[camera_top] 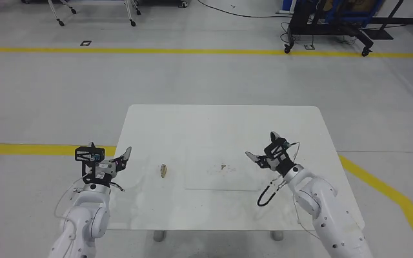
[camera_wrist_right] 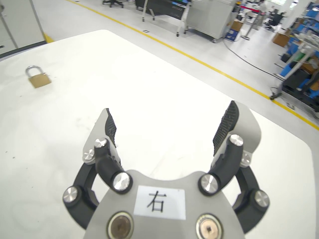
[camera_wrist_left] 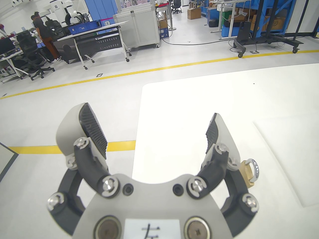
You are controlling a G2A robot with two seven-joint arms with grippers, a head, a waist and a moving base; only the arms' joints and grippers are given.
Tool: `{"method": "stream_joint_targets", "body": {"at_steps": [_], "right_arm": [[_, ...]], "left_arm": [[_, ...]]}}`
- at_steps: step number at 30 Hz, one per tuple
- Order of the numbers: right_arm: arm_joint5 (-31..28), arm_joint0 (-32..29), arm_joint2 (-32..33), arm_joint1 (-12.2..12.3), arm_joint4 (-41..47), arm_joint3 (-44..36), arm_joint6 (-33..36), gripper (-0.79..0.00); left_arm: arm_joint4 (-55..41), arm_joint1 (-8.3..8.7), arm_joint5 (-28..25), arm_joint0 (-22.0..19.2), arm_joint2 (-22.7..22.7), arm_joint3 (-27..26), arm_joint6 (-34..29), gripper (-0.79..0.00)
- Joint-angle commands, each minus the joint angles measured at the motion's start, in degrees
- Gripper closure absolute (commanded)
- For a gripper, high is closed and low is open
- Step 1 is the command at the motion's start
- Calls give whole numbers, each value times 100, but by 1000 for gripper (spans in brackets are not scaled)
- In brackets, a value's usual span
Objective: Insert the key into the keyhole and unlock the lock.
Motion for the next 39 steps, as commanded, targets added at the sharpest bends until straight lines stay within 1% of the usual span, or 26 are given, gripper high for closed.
{"method": "stream_joint_targets", "body": {"at_steps": [1, 7, 13, 17, 19, 21, 22, 23, 24, 25, 28, 29, 30, 31, 33, 35, 37, 39], "right_arm": [[-370, 222, -116, -2, 35, 241, 63, -785], [-1302, 740, -445, -10, 136, 845, -101, -785], [-2298, 1185, -818, -1, -167, 1358, -430, -785], [-2506, 1423, -1071, 1, -636, 1555, -412, -785], [-2720, 1567, -1246, 0, -893, 1679, -435, -785], [-2729, 1700, -1406, -19, -1047, 1856, -466, -785], [-2737, 1771, -1487, -31, -1101, 1943, -484, -760], [-2746, 1837, -1553, -43, -1117, 2036, -521, -702], [-2773, 1904, -1615, -53, -1139, 2120, -555, -622], [-2813, 1966, -1673, -62, -1156, 2199, -597, -582], [-2866, 2145, -1834, -91, -1209, 2447, -627, -539], [-2836, 2203, -1883, -107, -1182, 2552, -584, -536], [-2785, 2269, -1935, -129, -1133, 2652, -507, -465], [-2750, 2331, -1999, -154, -1080, 2722, -439, -443], [-2704, 2431, -2122, -198, -1002, 2833, -339, -465], [-2652, 2505, -2222, -232, -953, 2913, -265, -456], [-2624, 2558, -2295, -256, -919, 2973, -234, -428], [-2575, 2596, -2345, -272, -895, 3034, -211, -382]], "left_arm": [[0, 0, 0, 0, 0, 0, 0, -785], [0, 0, 0, 0, 0, 0, 0, -785], [0, 0, 0, 0, 0, 0, 0, -785], [0, 0, 0, 0, 0, 0, 0, -785], [0, 0, 0, 0, 0, 0, 0, -785], [0, 0, 0, 0, 0, 0, 0, -785], [0, 0, 0, 0, 0, 0, 0, -785], [0, 0, 0, 0, 0, 0, 0, -785], [0, 0, 0, 0, 0, 0, 0, -785], [0, 0, 0, 0, 0, 0, 0, -785], [0, 0, 0, 0, 0, 0, 0, -785], [0, 0, 0, 0, 0, 0, 0, -785], [0, 0, 0, 0, 0, 0, 0, -785], [0, 0, 0, 0, 0, 0, 0, -785], [0, 0, 0, 0, 0, 0, 0, -785], [0, 0, 0, 0, 0, 0, 0, -785], [0, 0, 0, 0, 0, 0, 0, -785], [0, 0, 0, 0, 0, 0, 0, -785]]}}
